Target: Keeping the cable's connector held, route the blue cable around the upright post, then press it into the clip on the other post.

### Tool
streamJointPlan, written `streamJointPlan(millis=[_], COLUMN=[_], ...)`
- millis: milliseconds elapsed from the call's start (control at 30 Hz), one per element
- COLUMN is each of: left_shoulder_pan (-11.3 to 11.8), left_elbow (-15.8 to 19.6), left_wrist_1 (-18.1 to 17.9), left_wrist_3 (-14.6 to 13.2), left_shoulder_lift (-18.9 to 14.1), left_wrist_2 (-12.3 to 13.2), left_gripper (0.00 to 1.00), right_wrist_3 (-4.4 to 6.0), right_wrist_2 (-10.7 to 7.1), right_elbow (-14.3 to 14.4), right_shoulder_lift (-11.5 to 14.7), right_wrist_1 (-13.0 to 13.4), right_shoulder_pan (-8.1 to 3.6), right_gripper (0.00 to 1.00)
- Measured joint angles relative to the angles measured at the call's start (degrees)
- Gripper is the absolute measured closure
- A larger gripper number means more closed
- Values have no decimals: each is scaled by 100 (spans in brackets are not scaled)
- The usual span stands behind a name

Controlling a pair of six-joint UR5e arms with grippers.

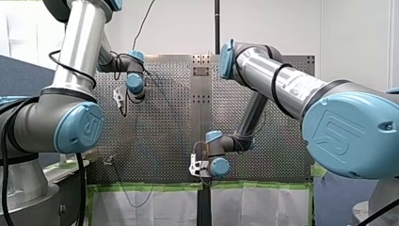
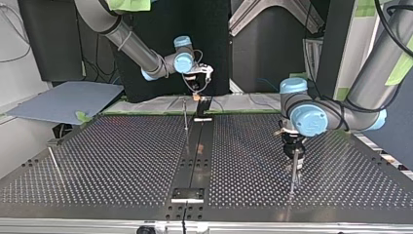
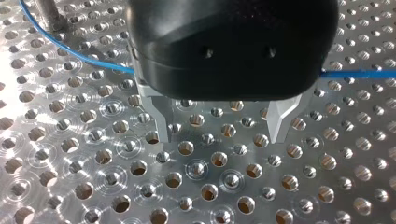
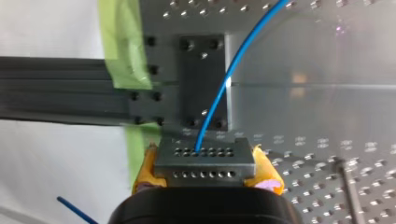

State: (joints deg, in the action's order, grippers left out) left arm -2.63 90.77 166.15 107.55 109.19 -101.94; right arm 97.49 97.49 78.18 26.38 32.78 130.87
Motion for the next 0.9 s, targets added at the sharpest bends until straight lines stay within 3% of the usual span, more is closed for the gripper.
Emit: streamJointPlan(millis=[500,667,900], left_shoulder_pan=[-2,-3,-3], left_elbow=[0,0,0], left_wrist_1=[-11,-11,-11], left_wrist_3=[3,3,3], left_shoulder_lift=[0,0,0], left_wrist_2=[4,9,12], left_gripper=[0,0,0], right_wrist_3=[119,217,312], right_wrist_2=[145,202,251], right_elbow=[29,51,146], right_shoulder_lift=[-586,-817,-914], right_wrist_1=[357,553,778], right_shoulder_pan=[-104,-148,-227], right_gripper=[100,100,100])
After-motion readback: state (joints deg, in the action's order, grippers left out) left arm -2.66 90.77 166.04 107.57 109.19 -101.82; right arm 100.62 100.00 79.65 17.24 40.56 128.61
